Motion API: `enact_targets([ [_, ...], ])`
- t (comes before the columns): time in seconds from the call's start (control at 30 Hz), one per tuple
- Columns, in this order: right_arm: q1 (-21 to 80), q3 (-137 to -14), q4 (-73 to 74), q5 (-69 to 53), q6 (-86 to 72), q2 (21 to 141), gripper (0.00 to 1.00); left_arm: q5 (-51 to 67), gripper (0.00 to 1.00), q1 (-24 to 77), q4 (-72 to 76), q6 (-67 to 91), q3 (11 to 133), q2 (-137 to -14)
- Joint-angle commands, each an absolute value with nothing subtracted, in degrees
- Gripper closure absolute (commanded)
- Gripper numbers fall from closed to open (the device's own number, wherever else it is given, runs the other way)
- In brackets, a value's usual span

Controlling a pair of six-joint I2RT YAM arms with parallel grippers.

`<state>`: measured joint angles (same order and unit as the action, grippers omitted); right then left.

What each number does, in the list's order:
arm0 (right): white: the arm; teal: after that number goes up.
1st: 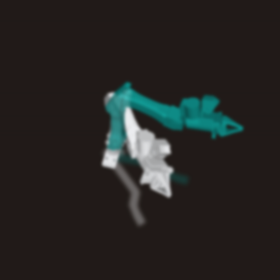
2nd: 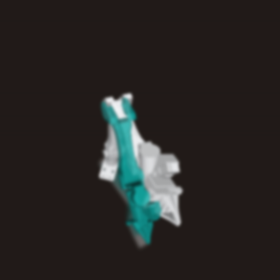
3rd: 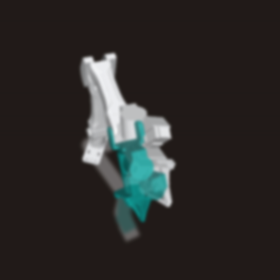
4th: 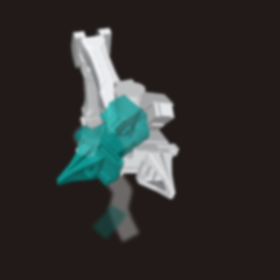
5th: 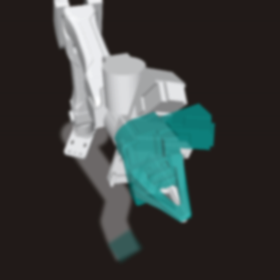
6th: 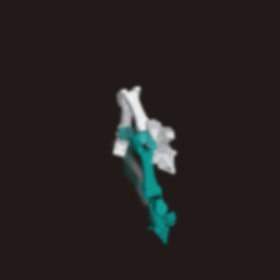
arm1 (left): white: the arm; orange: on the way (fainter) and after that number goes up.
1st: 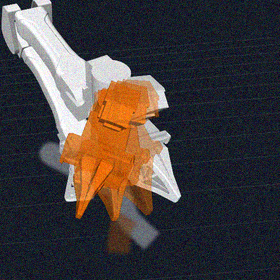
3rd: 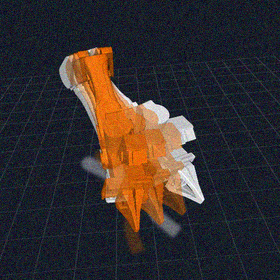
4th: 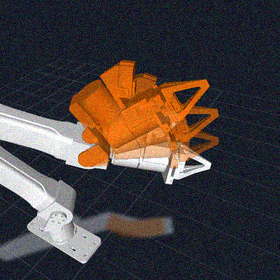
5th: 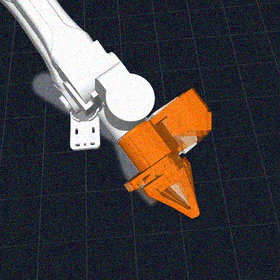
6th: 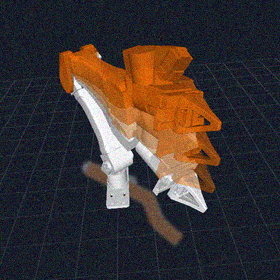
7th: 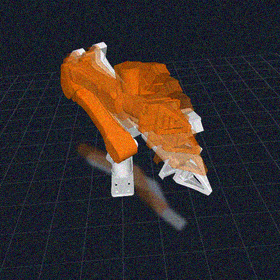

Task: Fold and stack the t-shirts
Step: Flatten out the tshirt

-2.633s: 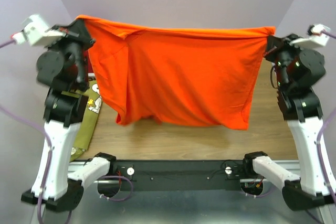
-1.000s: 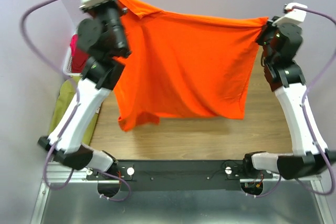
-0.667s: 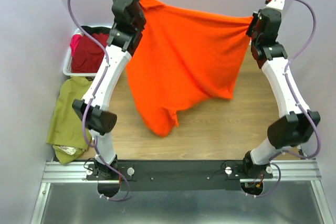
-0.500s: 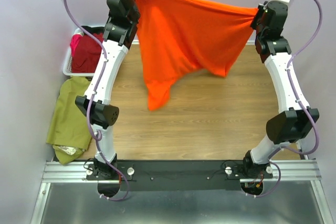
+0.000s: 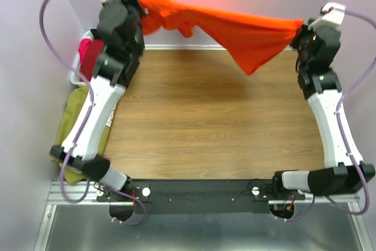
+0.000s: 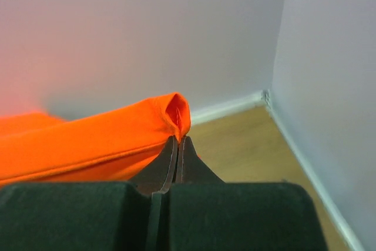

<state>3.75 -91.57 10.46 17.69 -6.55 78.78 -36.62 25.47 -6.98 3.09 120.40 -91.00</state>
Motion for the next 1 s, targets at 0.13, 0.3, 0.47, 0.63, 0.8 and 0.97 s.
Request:
enact_targets([
  [0.13,3.0,-53.2,12.3,7.1,-24.7,70.4,0.99,-34.0,1.0,35.0,-17.1,43.7,60.0,-68.4],
  [0.3,3.2,-35.0,13.3,3.4,-36.8,63.5,0.99,-32.4,1.0,45.9,-19.0,60.2,40.8,-60.7],
  [0.47,3.3,-31.1,19.6,3.0,-44.8,59.0,0.99,-34.6,1.0,54.1,-24.0,69.7,38.6,-61.3],
  [0.63,3.3,-29.8,22.1,5.9,-47.2,60.9,0.99,-36.4,1.0,58.3,-29.7,75.6,40.4,-69.1],
  [0.8,3.3,-29.9,22.9,6.5,-49.0,64.6,0.98,-36.3,1.0,60.8,-32.5,79.2,41.4,-74.3],
  [0.97,3.3,-29.8,25.1,11.6,-52.3,65.5,0.92,-37.8,1.0,62.3,-38.5,86.9,40.2,-73.9],
])
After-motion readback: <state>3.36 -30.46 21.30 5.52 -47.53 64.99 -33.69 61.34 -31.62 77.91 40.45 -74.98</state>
